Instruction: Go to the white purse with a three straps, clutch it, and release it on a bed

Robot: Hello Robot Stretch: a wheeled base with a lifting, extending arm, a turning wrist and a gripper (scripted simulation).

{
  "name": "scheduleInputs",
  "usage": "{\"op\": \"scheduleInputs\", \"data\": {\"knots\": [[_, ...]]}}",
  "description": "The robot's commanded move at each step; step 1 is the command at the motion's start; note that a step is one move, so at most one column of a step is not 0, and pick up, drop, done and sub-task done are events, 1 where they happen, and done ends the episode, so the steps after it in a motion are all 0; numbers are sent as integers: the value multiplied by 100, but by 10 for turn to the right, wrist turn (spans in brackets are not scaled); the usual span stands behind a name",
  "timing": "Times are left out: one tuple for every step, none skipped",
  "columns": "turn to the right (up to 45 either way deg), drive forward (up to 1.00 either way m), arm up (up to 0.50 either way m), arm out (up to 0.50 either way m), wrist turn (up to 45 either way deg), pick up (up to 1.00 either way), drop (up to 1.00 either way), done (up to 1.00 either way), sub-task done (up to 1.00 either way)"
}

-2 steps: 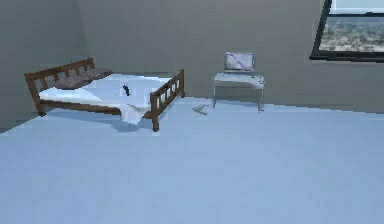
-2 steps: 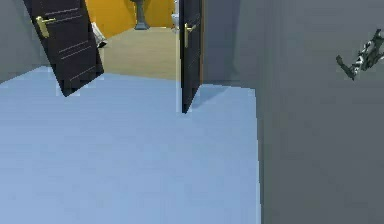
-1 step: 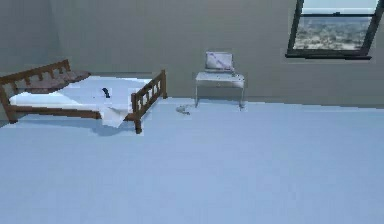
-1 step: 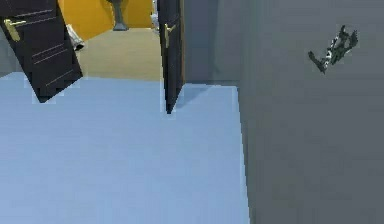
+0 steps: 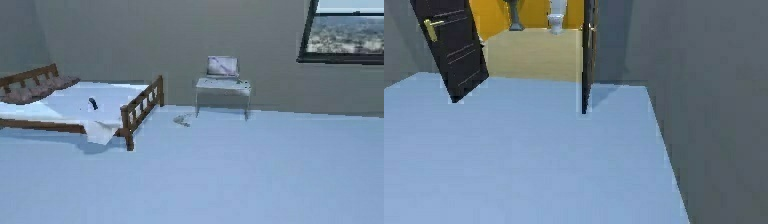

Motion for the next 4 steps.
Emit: {"op": "scheduleInputs", "data": {"knots": [[450,0,0,0,0,0,0,0,0],[420,0,0,0,0,0,0,0,0],[0,35,0,0,0,0,0,0,0],[240,0,0,0,0,0,0,0,0]]}}
